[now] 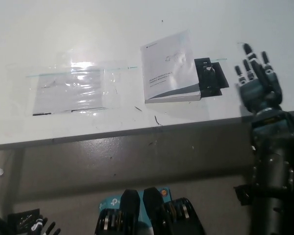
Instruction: The robot uses its right hand to slide under the cover of the book kept in the middle of the desk and open it
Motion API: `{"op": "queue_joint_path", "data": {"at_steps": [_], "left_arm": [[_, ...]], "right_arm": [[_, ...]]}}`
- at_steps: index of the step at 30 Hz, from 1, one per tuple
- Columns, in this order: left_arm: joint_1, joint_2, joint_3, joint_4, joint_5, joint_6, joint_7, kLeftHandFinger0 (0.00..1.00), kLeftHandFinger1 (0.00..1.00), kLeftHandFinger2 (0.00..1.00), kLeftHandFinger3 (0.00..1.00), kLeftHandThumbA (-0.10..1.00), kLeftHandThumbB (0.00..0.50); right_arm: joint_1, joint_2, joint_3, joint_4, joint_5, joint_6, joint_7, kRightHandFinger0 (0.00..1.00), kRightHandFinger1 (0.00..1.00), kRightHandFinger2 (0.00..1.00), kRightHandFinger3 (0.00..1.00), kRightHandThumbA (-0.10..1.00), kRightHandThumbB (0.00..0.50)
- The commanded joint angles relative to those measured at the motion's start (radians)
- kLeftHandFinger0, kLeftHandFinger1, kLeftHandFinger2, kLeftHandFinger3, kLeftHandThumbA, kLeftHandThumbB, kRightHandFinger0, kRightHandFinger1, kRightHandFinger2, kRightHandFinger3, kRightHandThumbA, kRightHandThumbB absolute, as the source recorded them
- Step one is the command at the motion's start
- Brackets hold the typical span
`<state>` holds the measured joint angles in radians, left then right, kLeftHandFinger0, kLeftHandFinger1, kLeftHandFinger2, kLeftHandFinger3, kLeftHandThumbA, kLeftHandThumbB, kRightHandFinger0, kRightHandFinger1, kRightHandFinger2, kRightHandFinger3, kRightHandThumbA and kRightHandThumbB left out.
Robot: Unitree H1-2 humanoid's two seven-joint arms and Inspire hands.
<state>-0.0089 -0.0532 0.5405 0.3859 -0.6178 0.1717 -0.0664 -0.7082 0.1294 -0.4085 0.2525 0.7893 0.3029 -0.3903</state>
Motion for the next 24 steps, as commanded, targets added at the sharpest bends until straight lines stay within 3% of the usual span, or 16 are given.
{"op": "queue_joint_path", "data": {"at_steps": [1,9,18,24], "left_arm": [[0.008,0.001,-0.013,-0.027,-0.013,-0.002,-0.006,0.84,0.83,0.89,0.97,0.91,0.154],[0.008,0.005,-0.015,-0.014,-0.009,-0.008,0.003,0.79,0.78,0.85,0.92,0.9,0.158],[0.01,0.0,-0.014,-0.012,-0.017,-0.01,-0.001,0.8,0.79,0.84,0.9,0.88,0.153],[0.007,0.003,-0.024,-0.015,-0.001,-0.012,0.008,0.77,0.78,0.82,0.91,0.88,0.189]], "right_arm": [[-0.071,0.012,0.025,0.025,-0.032,-0.043,0.046,1.0,1.0,1.0,1.0,1.0,0.188],[-0.083,0.026,0.035,0.053,-0.056,-0.048,0.039,0.98,1.0,1.0,1.0,1.0,0.195],[-0.057,0.052,0.056,0.073,-0.069,-0.041,0.053,1.0,1.0,1.0,1.0,1.0,0.154],[-0.054,0.069,0.055,0.109,-0.077,-0.061,0.071,1.0,1.0,1.0,1.0,1.0,0.161]]}}
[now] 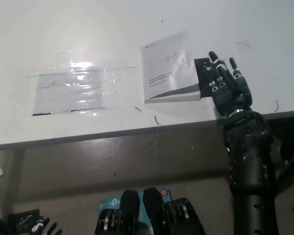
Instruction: The robot uses its right hand to slide under the cover of the book kept in the middle of the desk and open it
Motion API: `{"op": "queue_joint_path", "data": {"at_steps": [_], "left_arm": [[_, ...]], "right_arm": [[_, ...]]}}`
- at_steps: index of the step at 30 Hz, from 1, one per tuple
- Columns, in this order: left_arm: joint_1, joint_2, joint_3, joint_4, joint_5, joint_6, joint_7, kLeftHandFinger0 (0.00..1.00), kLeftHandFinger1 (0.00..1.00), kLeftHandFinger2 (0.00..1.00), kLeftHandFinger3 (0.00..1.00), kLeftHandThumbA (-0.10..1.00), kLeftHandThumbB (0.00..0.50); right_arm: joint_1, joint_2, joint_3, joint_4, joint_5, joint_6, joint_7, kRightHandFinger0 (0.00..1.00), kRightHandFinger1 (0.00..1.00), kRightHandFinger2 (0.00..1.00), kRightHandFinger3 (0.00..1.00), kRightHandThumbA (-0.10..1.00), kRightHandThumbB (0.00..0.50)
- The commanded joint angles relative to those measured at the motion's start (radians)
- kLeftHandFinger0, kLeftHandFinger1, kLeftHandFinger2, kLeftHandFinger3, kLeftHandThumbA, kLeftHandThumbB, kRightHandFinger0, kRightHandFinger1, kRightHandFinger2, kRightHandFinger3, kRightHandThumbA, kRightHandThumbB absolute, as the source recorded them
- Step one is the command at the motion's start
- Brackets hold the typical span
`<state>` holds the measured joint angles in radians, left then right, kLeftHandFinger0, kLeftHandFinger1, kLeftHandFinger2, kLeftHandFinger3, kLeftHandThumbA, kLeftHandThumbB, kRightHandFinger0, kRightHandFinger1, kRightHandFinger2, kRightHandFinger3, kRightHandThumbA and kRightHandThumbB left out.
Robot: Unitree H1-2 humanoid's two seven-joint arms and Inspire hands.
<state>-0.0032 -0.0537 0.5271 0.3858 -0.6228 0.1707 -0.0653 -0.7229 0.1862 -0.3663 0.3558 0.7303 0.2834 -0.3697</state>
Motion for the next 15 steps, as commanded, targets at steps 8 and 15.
{"op": "queue_joint_path", "data": {"at_steps": [8,15], "left_arm": [[-0.004,0.005,-0.013,-0.01,-0.019,-0.01,-0.012,0.83,0.83,0.86,0.95,0.89,0.154],[-0.001,0.005,-0.024,-0.019,-0.005,-0.009,0.006,0.81,0.79,0.84,0.92,0.9,0.161]], "right_arm": [[-0.036,0.035,0.022,0.049,-0.022,-0.055,0.088,1.0,1.0,1.0,1.0,1.0,0.16],[-0.028,0.048,0.019,0.078,-0.034,-0.075,0.112,1.0,1.0,1.0,1.0,1.0,0.158]]}}
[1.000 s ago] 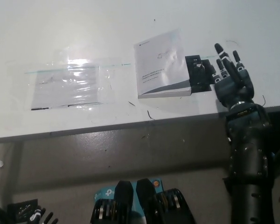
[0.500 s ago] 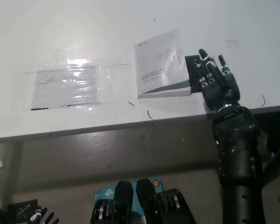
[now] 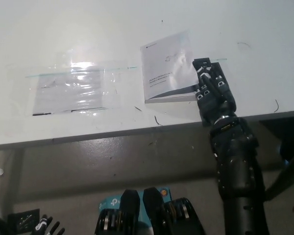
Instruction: The robot uses its right hand to slide under the cover of the book kept in the middle of the desk and open it
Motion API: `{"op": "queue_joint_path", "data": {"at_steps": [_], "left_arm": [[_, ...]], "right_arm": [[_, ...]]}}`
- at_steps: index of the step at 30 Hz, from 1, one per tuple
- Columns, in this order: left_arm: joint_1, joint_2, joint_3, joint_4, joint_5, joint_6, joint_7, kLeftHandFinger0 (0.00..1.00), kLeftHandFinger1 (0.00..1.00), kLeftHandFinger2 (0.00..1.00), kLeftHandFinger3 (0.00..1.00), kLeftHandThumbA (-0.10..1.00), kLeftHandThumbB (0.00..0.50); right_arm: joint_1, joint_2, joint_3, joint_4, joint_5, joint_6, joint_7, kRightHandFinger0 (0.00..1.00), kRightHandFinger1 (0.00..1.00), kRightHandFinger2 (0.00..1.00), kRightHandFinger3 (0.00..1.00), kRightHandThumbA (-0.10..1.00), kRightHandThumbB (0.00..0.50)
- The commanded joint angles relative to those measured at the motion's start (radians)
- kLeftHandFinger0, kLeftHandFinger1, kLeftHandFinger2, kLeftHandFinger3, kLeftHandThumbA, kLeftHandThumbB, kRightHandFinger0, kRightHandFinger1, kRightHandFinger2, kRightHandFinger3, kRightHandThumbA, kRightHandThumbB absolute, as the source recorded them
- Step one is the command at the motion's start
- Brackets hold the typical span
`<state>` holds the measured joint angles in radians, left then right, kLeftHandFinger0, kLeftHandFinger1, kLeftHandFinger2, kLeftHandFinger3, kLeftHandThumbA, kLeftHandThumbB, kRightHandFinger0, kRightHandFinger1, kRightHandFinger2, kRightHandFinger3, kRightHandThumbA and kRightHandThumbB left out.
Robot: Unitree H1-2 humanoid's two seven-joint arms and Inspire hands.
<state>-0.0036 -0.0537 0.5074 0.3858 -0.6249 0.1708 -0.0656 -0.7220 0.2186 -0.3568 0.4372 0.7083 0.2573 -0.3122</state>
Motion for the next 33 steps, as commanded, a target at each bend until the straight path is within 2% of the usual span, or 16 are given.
{"op": "queue_joint_path", "data": {"at_steps": [1,3,8,12,13,14,17,18,20,22,26,28,30,33], "left_arm": [[0.0,0.004,-0.003,-0.02,-0.005,-0.007,0.008,0.81,0.79,0.84,0.92,0.89,0.16],[0.002,0.009,-0.007,-0.027,-0.007,0.001,0.0,0.82,0.8,0.84,0.93,0.91,0.14],[-0.003,0.012,-0.01,-0.015,0.008,-0.016,0.009,0.8,0.78,0.8,0.89,0.91,0.151],[0.006,0.006,-0.009,-0.012,0.008,-0.009,0.017,0.78,0.77,0.78,0.88,0.89,0.169],[0.007,0.007,-0.011,-0.014,0.009,-0.007,0.018,0.78,0.76,0.79,0.88,0.9,0.172],[0.007,0.007,-0.006,-0.017,-0.001,-0.001,0.014,0.81,0.79,0.82,0.92,0.88,0.167],[0.005,0.01,-0.007,-0.018,-0.004,0.004,0.014,0.81,0.8,0.83,0.93,0.87,0.171],[0.001,0.012,-0.009,-0.012,-0.003,0.001,0.009,0.81,0.8,0.83,0.93,0.88,0.17],[-0.005,0.02,-0.014,-0.002,-0.003,0.003,-0.001,0.8,0.79,0.82,0.93,0.88,0.178],[-0.01,0.023,-0.023,0.01,0.013,-0.008,0.0,0.75,0.77,0.78,0.89,0.87,0.187],[-0.009,0.026,-0.041,-0.002,0.03,0.003,0.015,0.76,0.78,0.8,0.87,0.88,0.184],[-0.008,0.027,-0.048,-0.002,0.029,-0.003,0.001,0.79,0.8,0.81,0.89,0.89,0.173],[-0.01,0.029,-0.054,0.004,0.029,-0.008,-0.008,0.8,0.8,0.81,0.89,0.89,0.187],[-0.011,0.03,-0.062,0.01,0.029,-0.017,-0.008,0.79,0.79,0.81,0.88,0.9,0.179]], "right_arm": [[-0.029,0.016,0.009,-0.003,-0.014,-0.05,0.055,1.0,1.0,1.0,1.0,1.0,0.158],[-0.031,0.019,0.006,0.009,-0.016,-0.055,0.052,1.0,1.0,1.0,1.0,1.0,0.16],[-0.054,0.028,0.013,0.046,-0.025,-0.063,0.058,0.99,1.0,1.0,1.0,1.0,0.142],[-0.062,0.035,0.029,0.055,-0.037,-0.059,0.073,1.0,1.0,1.0,1.0,1.0,0.149],[-0.058,0.035,0.027,0.052,-0.036,-0.06,0.073,0.95,0.99,0.98,1.0,1.0,0.168],[-0.089,0.036,0.045,0.067,-0.057,-0.063,0.07,0.96,1.0,1.0,1.0,1.0,0.165],[-0.096,0.037,0.047,0.066,-0.059,-0.063,0.068,0.96,1.0,0.98,1.0,1.0,0.171],[-0.117,0.036,0.055,0.077,-0.071,-0.06,0.059,0.89,0.94,0.94,1.0,1.0,0.174],[-0.138,0.03,0.073,0.096,-0.095,-0.059,0.063,0.87,0.92,0.92,1.0,1.0,0.186],[-0.153,0.024,0.097,0.111,-0.117,-0.052,0.076,0.88,0.93,0.94,1.0,1.0,0.142],[-0.206,0.004,0.151,0.186,-0.173,-0.051,0.091,0.9,0.91,0.91,1.0,1.0,0.135],[-0.244,-0.003,0.175,0.238,-0.202,-0.057,0.091,0.85,0.88,0.9,1.0,1.0,0.139],[-0.276,-0.009,0.201,0.291,-0.242,-0.071,0.077,0.78,0.82,0.84,0.99,1.0,0.157],[-0.298,-0.021,0.253,0.355,-0.3,-0.107,0.1,0.79,0.81,0.82,0.97,1.0,0.161]]}}
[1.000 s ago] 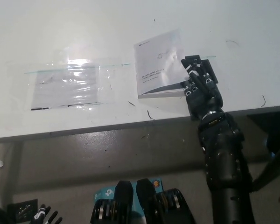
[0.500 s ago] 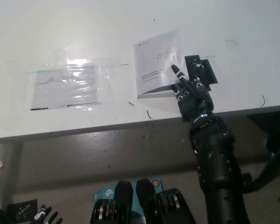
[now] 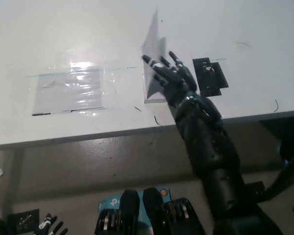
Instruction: The robot uses its right hand to slide under the cover of the book kept in the middle of the desk and open it
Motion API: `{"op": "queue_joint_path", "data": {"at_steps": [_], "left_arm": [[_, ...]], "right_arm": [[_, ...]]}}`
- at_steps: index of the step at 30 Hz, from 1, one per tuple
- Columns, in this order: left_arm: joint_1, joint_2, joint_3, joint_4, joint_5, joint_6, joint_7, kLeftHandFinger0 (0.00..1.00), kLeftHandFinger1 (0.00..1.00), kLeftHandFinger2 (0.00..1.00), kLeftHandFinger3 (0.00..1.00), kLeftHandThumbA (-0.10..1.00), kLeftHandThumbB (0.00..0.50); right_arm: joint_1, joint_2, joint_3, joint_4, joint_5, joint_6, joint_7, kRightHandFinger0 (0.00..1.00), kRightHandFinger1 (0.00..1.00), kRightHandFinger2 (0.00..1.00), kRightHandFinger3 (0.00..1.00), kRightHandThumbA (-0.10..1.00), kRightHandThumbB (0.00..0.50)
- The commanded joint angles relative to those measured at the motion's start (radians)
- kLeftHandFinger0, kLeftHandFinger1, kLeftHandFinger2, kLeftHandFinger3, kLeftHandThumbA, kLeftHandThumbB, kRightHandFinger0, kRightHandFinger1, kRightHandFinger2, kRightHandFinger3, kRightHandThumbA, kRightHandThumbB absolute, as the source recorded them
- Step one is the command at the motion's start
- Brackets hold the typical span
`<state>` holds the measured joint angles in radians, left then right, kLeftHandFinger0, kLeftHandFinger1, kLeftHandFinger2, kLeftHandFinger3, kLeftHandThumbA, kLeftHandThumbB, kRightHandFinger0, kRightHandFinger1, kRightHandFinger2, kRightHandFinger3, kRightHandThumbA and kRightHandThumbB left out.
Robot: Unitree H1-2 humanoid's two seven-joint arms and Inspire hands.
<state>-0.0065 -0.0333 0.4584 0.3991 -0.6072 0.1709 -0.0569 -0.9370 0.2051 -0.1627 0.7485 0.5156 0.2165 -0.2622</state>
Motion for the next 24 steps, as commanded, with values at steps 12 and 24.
{"op": "queue_joint_path", "data": {"at_steps": [12,24], "left_arm": [[-0.019,0.012,-0.022,-0.01,0.01,-0.017,-0.011,0.79,0.79,0.81,0.89,0.9,0.178],[-0.029,0.015,-0.025,-0.01,0.009,-0.012,-0.011,0.78,0.78,0.79,0.86,0.88,0.189]], "right_arm": [[-0.048,-0.048,0.242,0.235,-0.264,-0.138,0.158,0.8,0.81,0.84,1.0,1.0,0.127],[-0.037,-0.042,0.277,0.315,-0.347,-0.174,0.174,0.78,0.82,0.86,1.0,1.0,0.167]]}}
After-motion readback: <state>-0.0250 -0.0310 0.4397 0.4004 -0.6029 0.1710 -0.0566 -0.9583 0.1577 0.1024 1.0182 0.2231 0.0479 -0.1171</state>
